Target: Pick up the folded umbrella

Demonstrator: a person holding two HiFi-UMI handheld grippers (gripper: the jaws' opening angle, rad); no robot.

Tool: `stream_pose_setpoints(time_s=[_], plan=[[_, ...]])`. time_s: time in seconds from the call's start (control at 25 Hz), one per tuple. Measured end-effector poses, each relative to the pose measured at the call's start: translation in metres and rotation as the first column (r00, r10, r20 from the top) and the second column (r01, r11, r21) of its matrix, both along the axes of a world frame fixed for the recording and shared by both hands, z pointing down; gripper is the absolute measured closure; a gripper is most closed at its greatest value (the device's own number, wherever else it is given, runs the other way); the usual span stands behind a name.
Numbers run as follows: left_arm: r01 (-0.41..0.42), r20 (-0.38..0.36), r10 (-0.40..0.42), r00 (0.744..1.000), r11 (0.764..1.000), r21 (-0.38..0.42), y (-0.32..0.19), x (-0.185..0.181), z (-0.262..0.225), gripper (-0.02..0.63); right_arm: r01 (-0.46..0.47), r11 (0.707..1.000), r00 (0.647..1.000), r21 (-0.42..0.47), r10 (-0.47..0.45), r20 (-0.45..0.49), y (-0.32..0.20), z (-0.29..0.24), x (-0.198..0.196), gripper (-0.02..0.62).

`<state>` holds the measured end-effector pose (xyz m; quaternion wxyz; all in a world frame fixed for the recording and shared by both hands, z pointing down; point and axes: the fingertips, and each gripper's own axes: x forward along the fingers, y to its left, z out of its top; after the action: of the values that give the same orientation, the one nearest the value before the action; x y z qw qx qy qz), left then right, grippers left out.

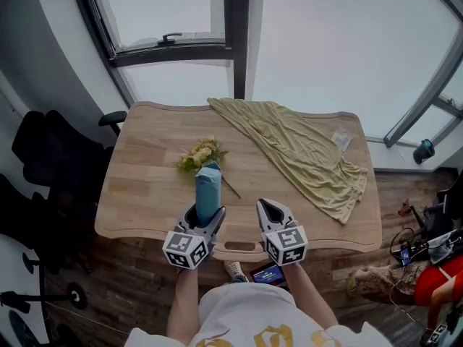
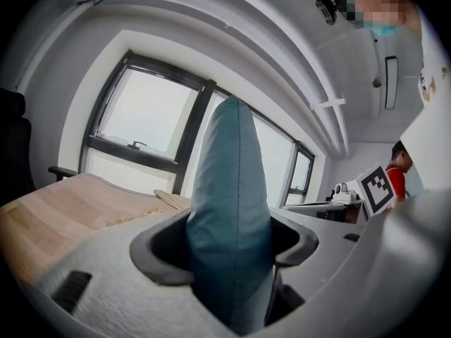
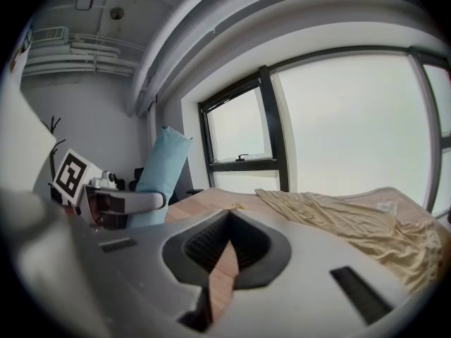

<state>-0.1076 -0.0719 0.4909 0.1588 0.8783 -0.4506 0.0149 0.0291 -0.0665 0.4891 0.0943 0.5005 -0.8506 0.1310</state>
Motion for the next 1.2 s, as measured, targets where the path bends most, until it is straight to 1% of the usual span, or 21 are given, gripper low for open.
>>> stream_pose_setpoints(time_s=[0.12, 0.32, 0.64, 0.8, 1.2], plan=[[0.023, -0.017, -0.023, 1.0, 1.0, -0.004, 0.019, 0.004, -0.006, 0.296, 0.026, 0.999, 0.999, 0.022, -0.026, -0.025, 0.018, -0.007, 0.002, 0.584], [0.045, -0.08, -0.044, 0.996, 0.999, 0.006, 0.067, 0.017, -0.018, 0.296, 0.037, 0.998, 0.999, 0.051, -0.037, -0.016, 0.057, -0.016, 0.014, 0.584], [0.109, -0.105, -0.104, 0.989, 0.993, 0.038, 0.122, 0.01, -0.028, 0.296, 0.049, 0.993, 0.999, 0.107, -0.049, -0.01, 0.105, -0.031, 0.016, 0.584], [0.127, -0.126, -0.118, 0.985, 0.99, 0.061, 0.138, 0.009, -0.035, 0.296, 0.044, 0.991, 0.999, 0.123, -0.042, -0.024, 0.119, -0.032, 0.021, 0.584], [0.162, -0.123, -0.152, 0.981, 0.984, 0.074, 0.148, -0.002, -0.039, 0.296, 0.031, 0.99, 0.999, 0.137, -0.027, -0.034, 0.13, -0.039, 0.031, 0.584]])
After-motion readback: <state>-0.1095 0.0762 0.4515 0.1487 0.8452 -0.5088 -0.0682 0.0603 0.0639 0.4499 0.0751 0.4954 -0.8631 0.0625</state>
